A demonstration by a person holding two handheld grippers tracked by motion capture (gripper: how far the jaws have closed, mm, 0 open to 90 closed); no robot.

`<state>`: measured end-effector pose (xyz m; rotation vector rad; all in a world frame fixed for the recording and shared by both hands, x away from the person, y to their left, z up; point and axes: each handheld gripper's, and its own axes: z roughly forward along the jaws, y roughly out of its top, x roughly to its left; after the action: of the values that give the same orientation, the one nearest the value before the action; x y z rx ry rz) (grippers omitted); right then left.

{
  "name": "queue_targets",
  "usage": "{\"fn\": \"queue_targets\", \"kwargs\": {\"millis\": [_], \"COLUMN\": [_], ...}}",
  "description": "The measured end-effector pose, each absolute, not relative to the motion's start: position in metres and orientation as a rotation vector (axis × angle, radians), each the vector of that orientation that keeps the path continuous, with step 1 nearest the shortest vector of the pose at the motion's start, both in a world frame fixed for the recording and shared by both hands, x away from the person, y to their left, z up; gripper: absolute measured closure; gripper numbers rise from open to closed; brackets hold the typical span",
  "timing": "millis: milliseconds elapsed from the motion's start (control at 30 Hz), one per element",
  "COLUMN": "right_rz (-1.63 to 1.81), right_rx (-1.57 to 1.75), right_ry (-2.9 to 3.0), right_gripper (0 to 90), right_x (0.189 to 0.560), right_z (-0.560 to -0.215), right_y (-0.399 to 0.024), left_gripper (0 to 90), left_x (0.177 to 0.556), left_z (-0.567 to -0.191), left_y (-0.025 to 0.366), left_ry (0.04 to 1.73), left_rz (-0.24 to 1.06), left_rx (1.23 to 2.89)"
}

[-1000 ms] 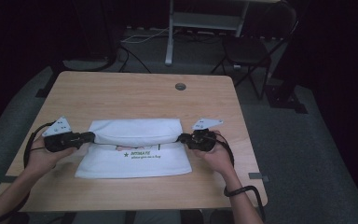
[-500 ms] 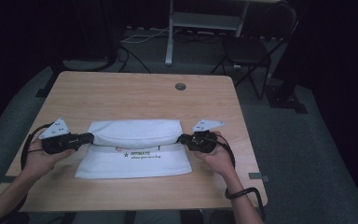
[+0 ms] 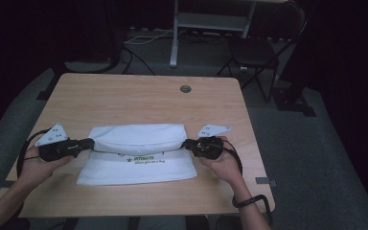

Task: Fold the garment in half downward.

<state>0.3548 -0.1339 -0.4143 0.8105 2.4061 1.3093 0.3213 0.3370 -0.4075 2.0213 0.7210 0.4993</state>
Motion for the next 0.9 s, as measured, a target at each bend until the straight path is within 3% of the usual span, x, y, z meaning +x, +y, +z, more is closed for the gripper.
{"fn": "queue_targets", "kwargs": {"millis": [900], "right_rz": [1.307], "right_rx": [0.781], "right_ry": [2.412], "right_gripper": [79.7], "right_x": [0.341], "right_z": [-0.411], "right_y": [-0.137], "left_gripper": [82.1], "left_x": [0.304], "left_z": [-0.410], "left_y": [0.337], "left_ry": [0.691], "left_rz": [0.492], "left_rx": [2.025]}}
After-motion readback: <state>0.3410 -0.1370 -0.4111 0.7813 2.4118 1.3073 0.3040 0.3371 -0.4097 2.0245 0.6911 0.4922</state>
